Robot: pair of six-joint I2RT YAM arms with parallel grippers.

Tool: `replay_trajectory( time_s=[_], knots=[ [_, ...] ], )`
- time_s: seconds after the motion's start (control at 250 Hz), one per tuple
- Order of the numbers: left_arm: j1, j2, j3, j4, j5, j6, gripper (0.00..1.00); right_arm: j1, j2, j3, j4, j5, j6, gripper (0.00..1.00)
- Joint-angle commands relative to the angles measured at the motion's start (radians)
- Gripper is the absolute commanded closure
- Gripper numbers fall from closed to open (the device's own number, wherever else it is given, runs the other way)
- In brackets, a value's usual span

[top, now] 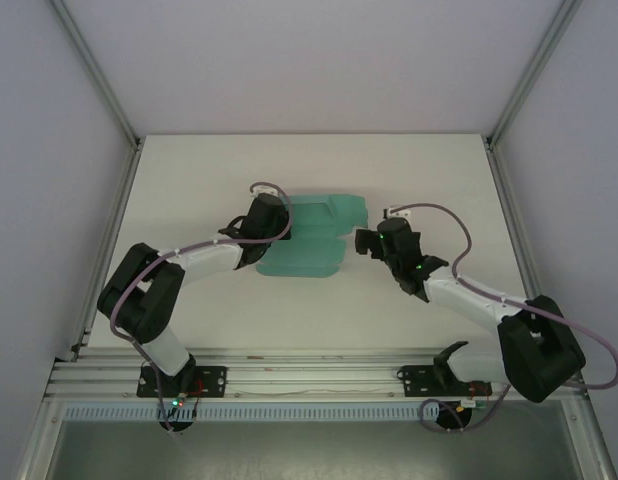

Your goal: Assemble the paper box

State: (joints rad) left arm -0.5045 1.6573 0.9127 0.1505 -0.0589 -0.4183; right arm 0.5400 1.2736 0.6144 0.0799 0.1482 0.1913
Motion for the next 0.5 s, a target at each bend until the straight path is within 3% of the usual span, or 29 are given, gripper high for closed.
replay_trajectory(
  time_s=[0.0, 0.496],
  knots=[
    [-0.007, -0.022, 0.012, 0.007, 0.016, 0.005, 1.00, -0.006, 0.037, 0.017, 0.065, -0.023, 0.017, 0.00],
    [-0.008, -0.045, -0.008, 0.017, 0.062, -0.003, 1.00, -0.007, 0.176, 0.097, 0.237, -0.188, 0.004, 0.00]
  ],
)
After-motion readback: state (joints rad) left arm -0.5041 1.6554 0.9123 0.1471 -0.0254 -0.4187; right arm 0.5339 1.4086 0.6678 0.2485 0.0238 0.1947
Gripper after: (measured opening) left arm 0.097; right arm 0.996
